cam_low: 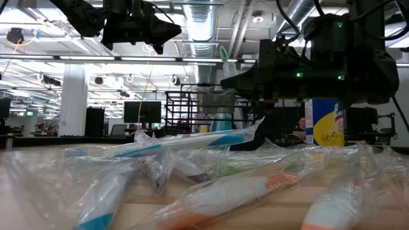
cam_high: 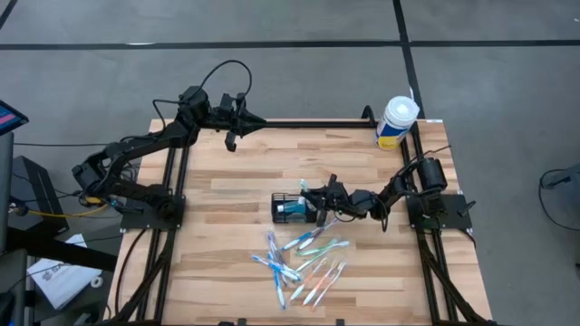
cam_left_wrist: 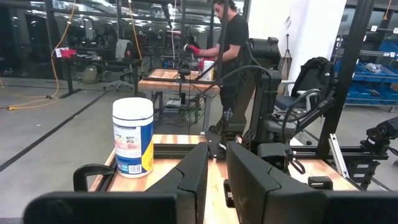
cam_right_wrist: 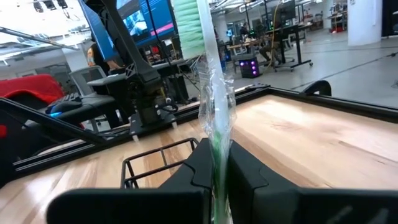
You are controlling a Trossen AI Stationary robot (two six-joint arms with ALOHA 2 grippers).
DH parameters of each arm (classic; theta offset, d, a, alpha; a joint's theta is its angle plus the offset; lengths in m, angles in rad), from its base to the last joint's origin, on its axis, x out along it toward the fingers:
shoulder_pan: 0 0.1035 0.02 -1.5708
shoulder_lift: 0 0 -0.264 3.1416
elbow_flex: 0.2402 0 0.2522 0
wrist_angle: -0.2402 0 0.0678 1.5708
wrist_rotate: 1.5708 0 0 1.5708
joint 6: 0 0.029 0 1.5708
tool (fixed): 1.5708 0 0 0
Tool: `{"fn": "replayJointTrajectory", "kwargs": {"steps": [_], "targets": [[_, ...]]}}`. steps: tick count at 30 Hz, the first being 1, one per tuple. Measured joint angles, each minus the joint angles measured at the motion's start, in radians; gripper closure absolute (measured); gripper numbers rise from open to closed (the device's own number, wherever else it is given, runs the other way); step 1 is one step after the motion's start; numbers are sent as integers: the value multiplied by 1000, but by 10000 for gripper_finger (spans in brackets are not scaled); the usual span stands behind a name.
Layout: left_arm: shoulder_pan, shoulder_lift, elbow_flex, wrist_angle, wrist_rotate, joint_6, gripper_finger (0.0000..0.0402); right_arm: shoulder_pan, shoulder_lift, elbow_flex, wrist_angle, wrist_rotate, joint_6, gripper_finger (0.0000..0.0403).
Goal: Pick & Place toothbrushing station
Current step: Put the green toothbrush into the black wire organizer
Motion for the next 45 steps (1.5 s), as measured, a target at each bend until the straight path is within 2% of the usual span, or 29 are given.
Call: {"fn": "replayJointTrajectory", "kwargs": {"steps": [6, 15, 21, 28, 33, 35, 41, 45], "targets": [[-1, 0, 0, 0, -1, 0, 348, 3, -15, -3, -3, -18, 13, 381], [-2, 0, 0, 0, 16, 0, 348, -6, -18, -3, -2, -14, 81, 254], [-2, 0, 0, -2, 22, 0, 348, 0, -39, -4, -8, -20, 100, 206], [-2, 0, 0, -4, 24, -3, 348, 3, -83, -9, -17, -19, 100, 189], [-2, 0, 0, -10, 24, -6, 348, 5, -138, -11, -178, -17, 131, 187], [-2, 0, 0, -11, 24, -7, 348, 10, -151, -11, -185, -17, 134, 187], [-2, 0, 0, -19, 30, -8, 348, 10, -242, -11, -185, -14, 38, 187], [-2, 0, 0, -19, 49, -47, 348, 10, -369, -11, -242, -13, -33, 187]]}}
